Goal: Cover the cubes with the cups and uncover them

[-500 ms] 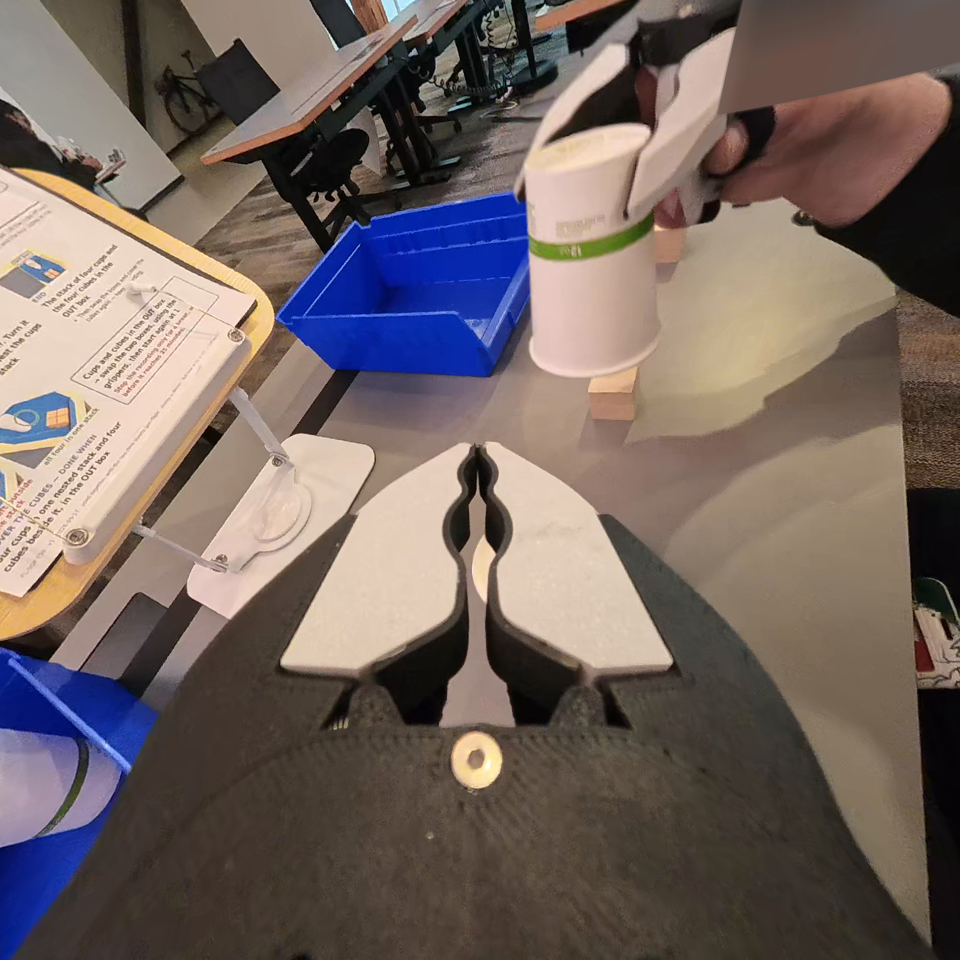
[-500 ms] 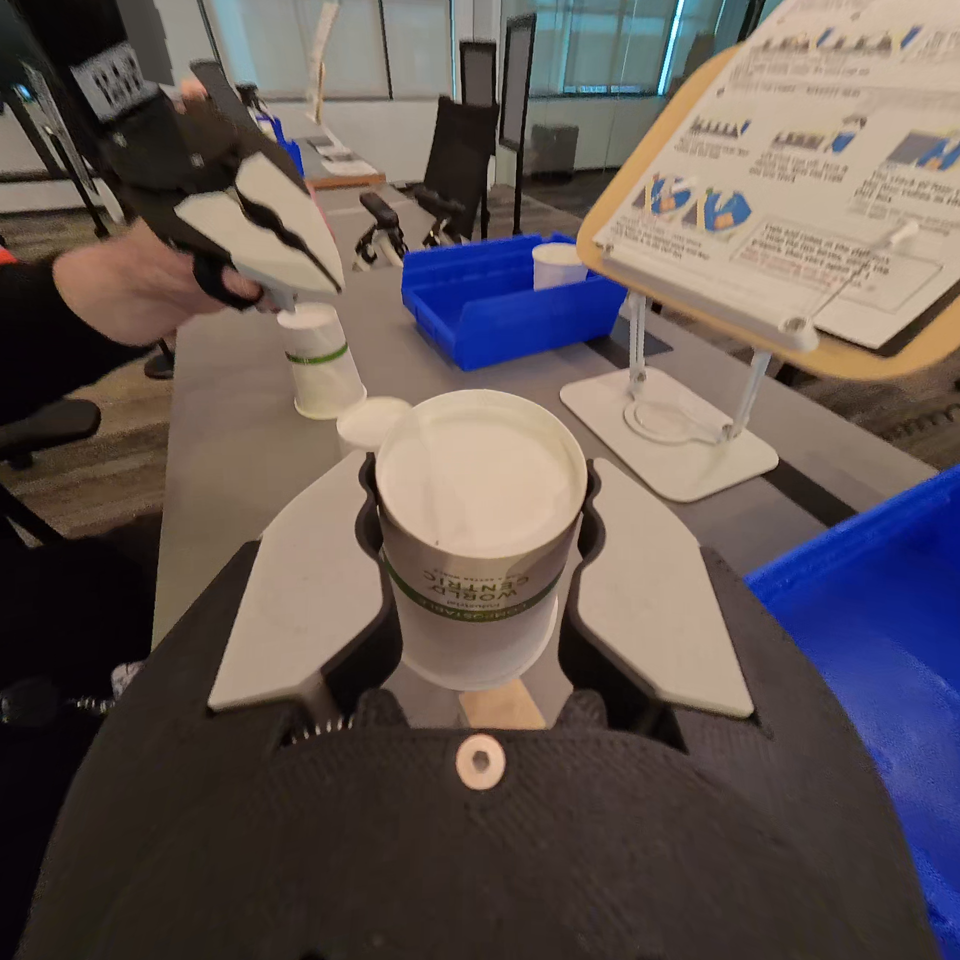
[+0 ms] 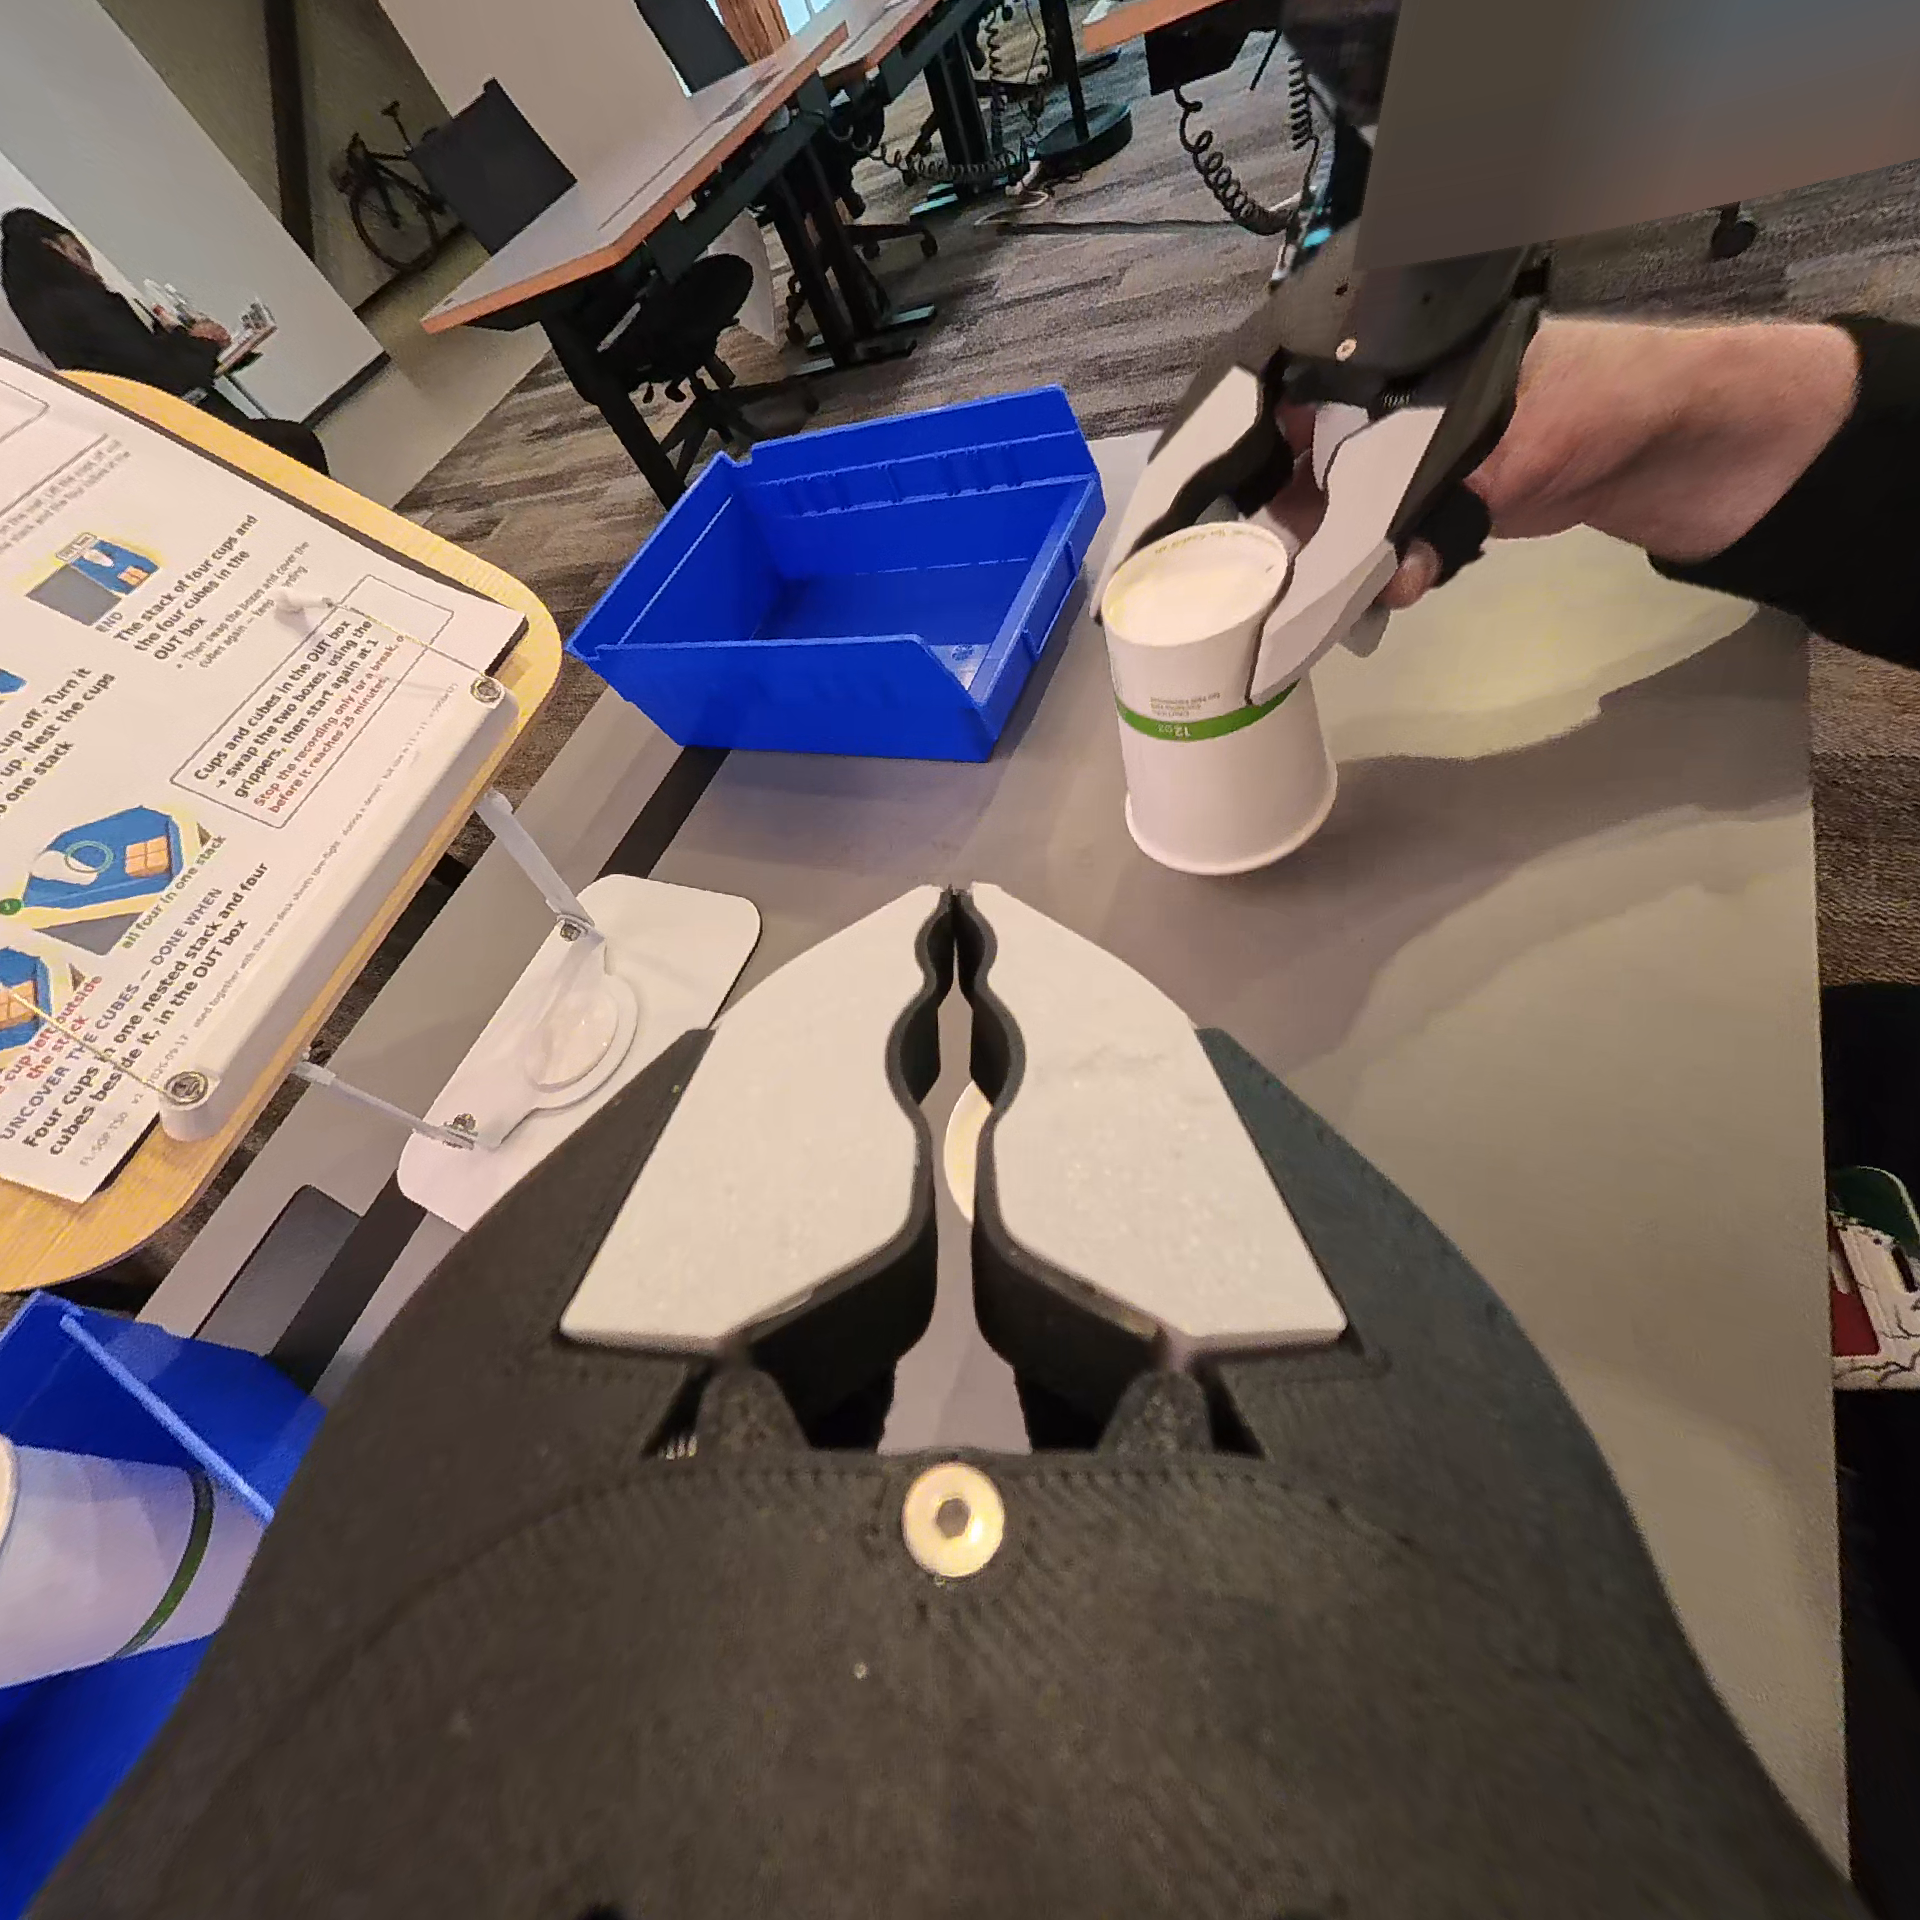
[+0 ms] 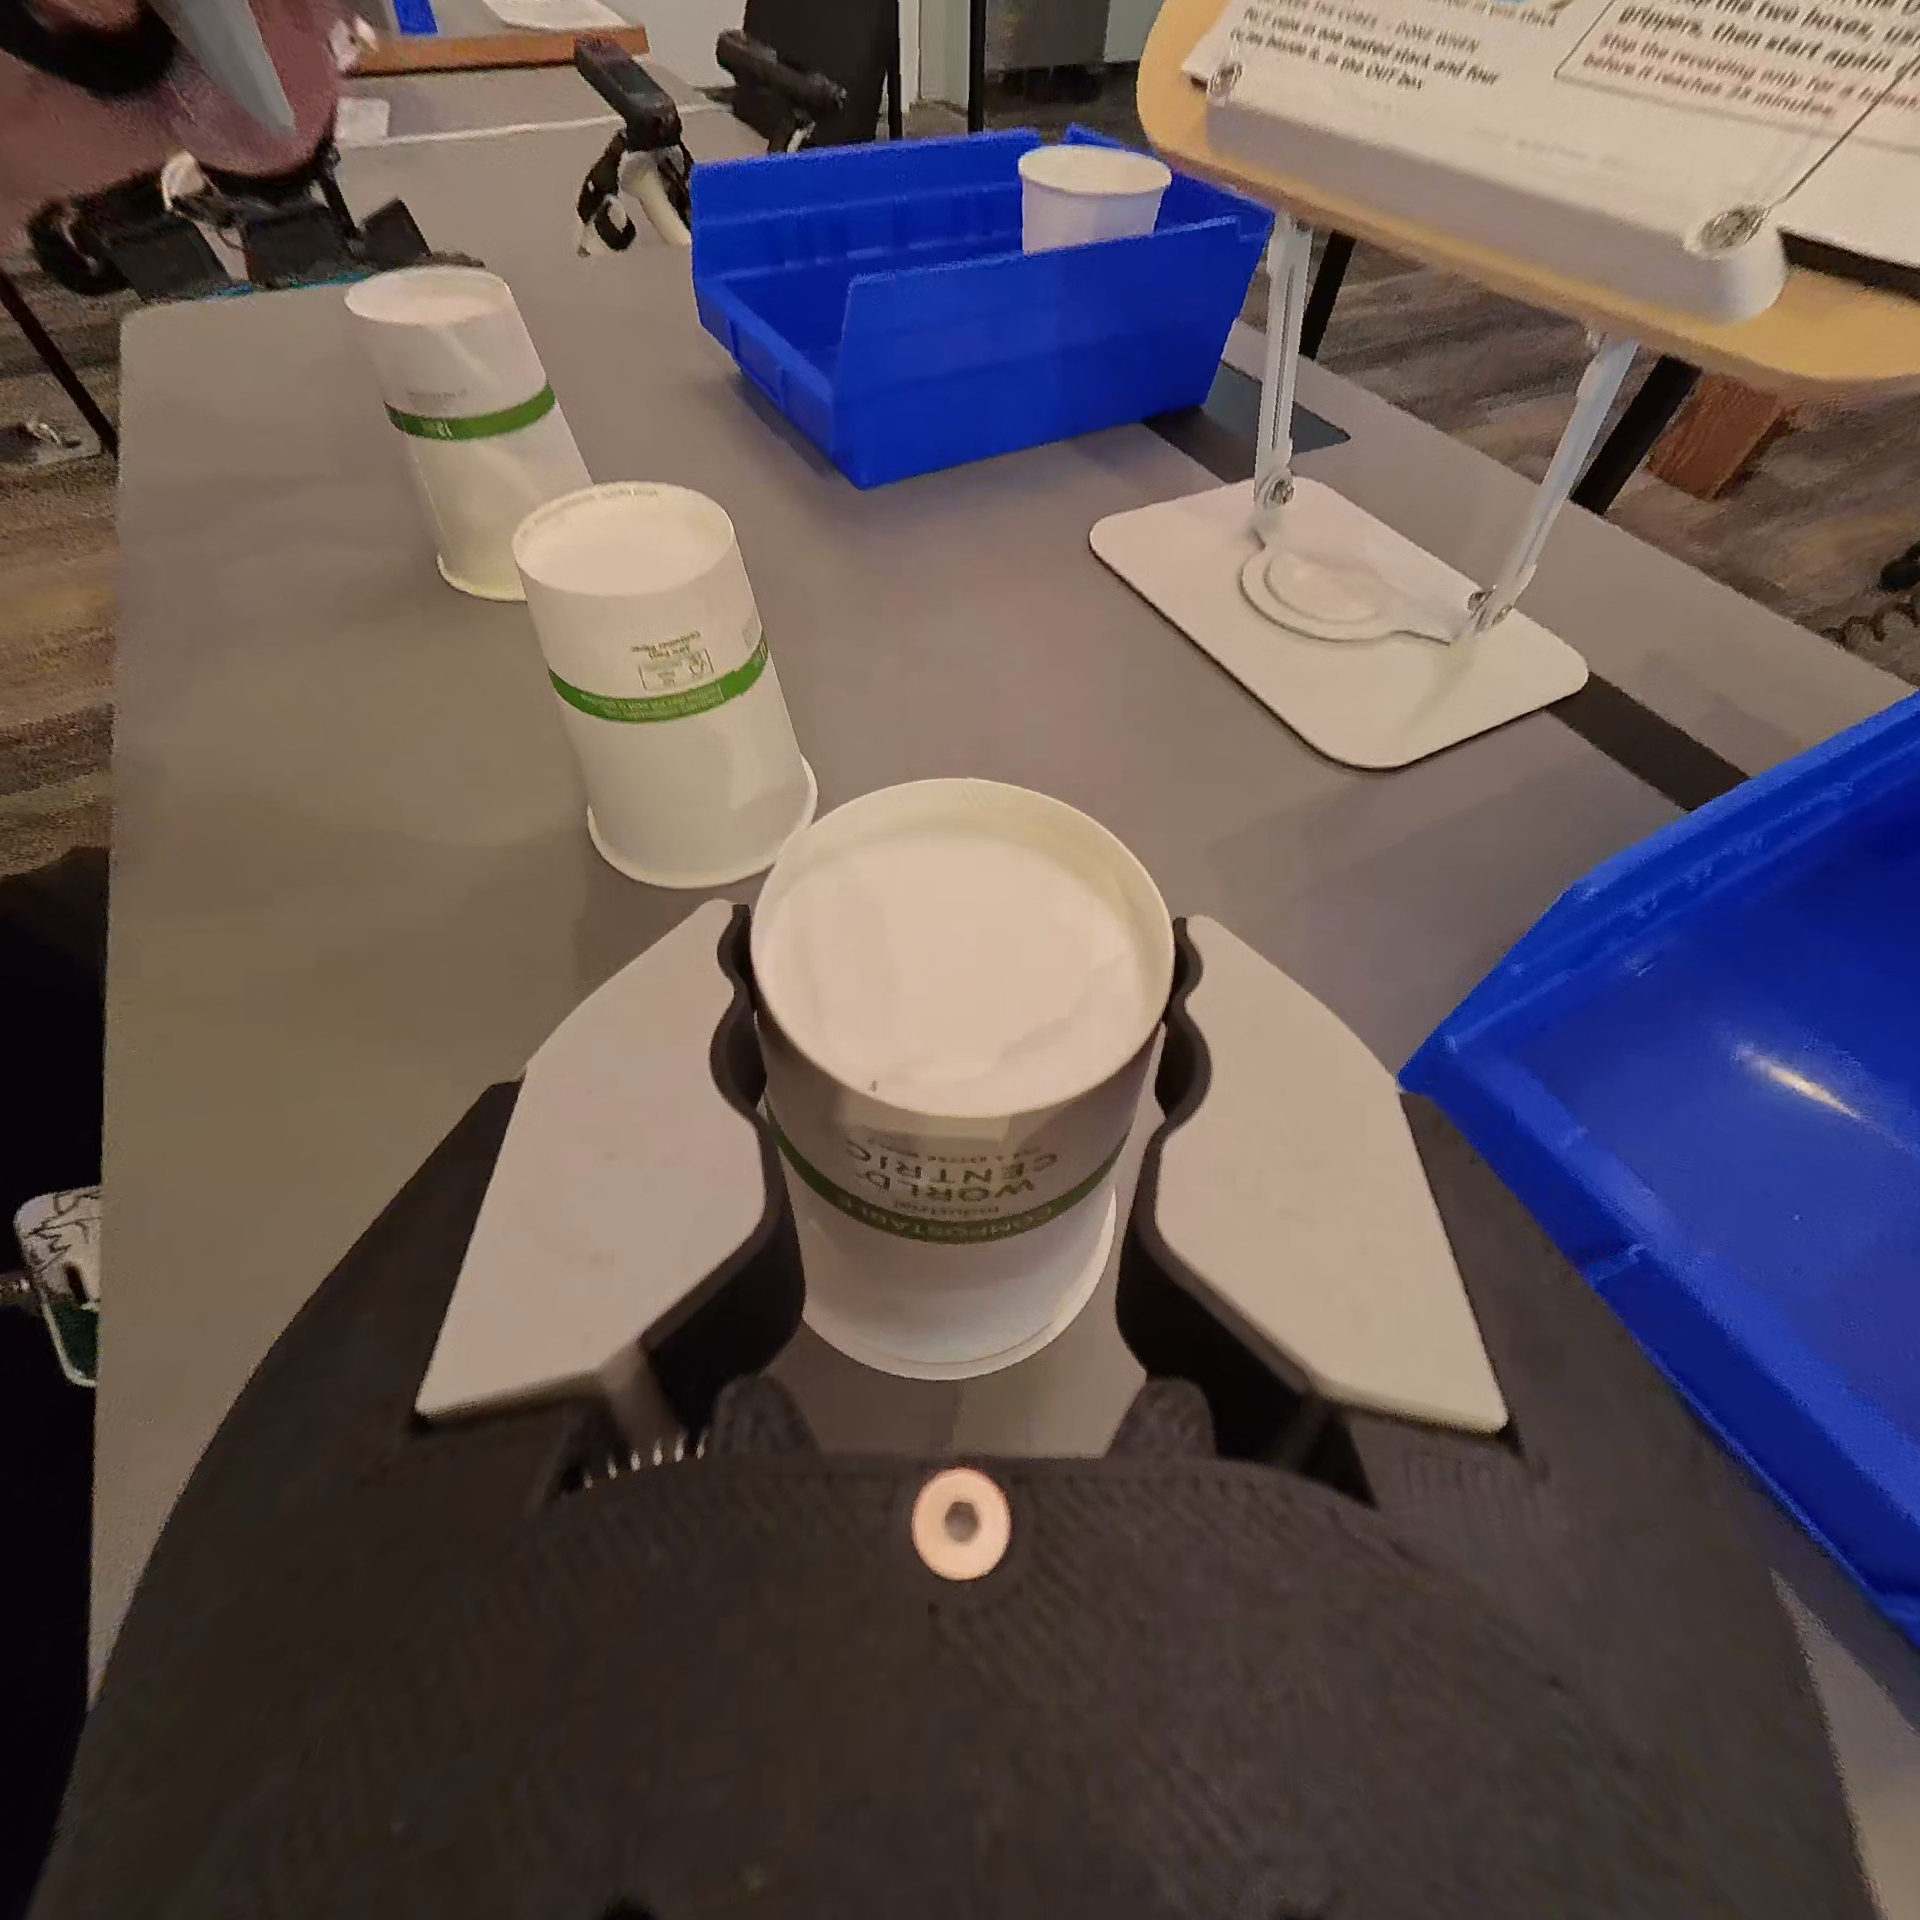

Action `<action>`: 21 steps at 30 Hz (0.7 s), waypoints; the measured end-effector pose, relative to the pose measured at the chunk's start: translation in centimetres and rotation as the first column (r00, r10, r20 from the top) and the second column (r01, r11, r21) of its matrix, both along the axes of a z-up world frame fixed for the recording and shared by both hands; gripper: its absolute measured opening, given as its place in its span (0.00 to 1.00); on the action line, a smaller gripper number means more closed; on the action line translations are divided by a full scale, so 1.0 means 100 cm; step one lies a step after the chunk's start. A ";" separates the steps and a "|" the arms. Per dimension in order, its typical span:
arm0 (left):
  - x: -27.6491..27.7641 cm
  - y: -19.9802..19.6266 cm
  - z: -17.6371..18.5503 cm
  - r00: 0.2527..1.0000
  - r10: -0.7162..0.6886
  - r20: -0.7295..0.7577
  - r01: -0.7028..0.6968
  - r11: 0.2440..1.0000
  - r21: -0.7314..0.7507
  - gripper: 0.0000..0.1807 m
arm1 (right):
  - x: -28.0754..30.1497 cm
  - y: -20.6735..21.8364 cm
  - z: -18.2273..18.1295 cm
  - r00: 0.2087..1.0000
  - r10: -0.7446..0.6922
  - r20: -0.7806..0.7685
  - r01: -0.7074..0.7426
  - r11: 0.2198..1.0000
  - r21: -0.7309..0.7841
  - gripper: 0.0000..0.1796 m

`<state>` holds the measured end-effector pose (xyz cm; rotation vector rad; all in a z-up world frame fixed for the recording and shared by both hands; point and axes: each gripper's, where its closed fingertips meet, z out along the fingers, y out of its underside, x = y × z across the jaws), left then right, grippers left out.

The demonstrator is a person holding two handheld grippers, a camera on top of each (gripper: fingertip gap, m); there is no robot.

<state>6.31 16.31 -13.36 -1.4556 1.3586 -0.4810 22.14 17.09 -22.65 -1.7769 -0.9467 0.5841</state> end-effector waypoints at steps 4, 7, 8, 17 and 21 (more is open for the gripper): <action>-0.003 0.000 0.001 1.000 0.005 0.004 -0.005 1.000 0.001 0.00 | 0.006 0.008 -0.034 0.994 -0.042 0.100 0.043 0.999 -0.013 0.43; -0.005 0.000 0.001 1.000 0.006 0.011 -0.006 1.000 -0.002 0.00 | 0.004 0.008 -0.033 0.999 -0.029 0.036 0.029 1.000 -0.007 0.42; -0.006 0.000 0.001 1.000 0.007 0.013 -0.007 1.000 -0.003 0.00 | 0.004 0.008 -0.033 0.999 -0.029 0.041 0.029 1.000 -0.010 0.42; -0.014 0.000 0.003 0.999 0.025 0.023 -0.025 1.000 0.009 0.00 | 0.005 0.010 -0.036 0.999 -0.030 0.030 0.029 0.999 0.027 0.49; -0.034 0.009 0.013 0.996 0.085 0.020 -0.086 0.995 0.046 0.00 | 0.016 0.007 -0.003 0.994 -0.031 -0.102 0.042 0.993 0.111 0.50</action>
